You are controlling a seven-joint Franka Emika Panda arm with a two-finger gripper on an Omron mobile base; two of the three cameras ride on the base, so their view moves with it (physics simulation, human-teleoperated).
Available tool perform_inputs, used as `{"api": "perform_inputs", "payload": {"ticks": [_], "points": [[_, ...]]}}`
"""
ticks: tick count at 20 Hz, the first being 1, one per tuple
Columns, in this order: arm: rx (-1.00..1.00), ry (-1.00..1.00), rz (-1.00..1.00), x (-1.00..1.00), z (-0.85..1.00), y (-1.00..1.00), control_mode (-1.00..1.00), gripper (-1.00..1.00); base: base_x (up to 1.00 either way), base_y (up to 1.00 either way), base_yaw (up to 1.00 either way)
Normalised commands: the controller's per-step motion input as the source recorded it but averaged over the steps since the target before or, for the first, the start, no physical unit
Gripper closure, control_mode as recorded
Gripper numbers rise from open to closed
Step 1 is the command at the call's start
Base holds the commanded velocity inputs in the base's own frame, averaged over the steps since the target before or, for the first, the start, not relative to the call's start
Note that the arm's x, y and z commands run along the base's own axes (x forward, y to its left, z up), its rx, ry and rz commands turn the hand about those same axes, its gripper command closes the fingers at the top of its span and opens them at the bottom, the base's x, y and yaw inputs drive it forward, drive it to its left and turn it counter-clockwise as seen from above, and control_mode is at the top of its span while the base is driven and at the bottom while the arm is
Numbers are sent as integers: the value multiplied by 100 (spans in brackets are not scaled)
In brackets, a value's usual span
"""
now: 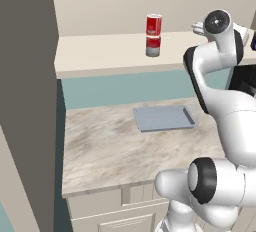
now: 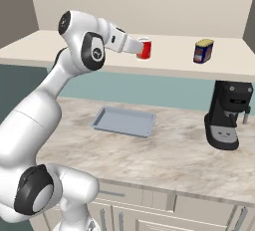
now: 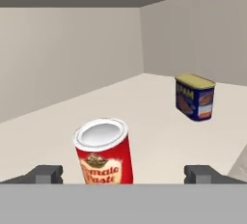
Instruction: Stack two cans on top of the other two cans in the cabinet.
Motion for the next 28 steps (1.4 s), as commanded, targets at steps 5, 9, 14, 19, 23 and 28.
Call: {"api": "perform_inputs", "payload": {"ticks": [5,9,14,19,23,28], "points": [[4,0,0,6,0,-1,-100,-100,0,0,0],[1,0,0,5,0,-4,-100,-100,0,0,0],[0,0,0,6,-4,-5,-100,-100,0,0,0],[1,0,0,5,-9,0,-100,-100,0,0,0],[1,1,1,4,-11,0,-100,-100,0,0,0],[0,2,2,2,-6,0,-100,-100,0,0,0]]}}
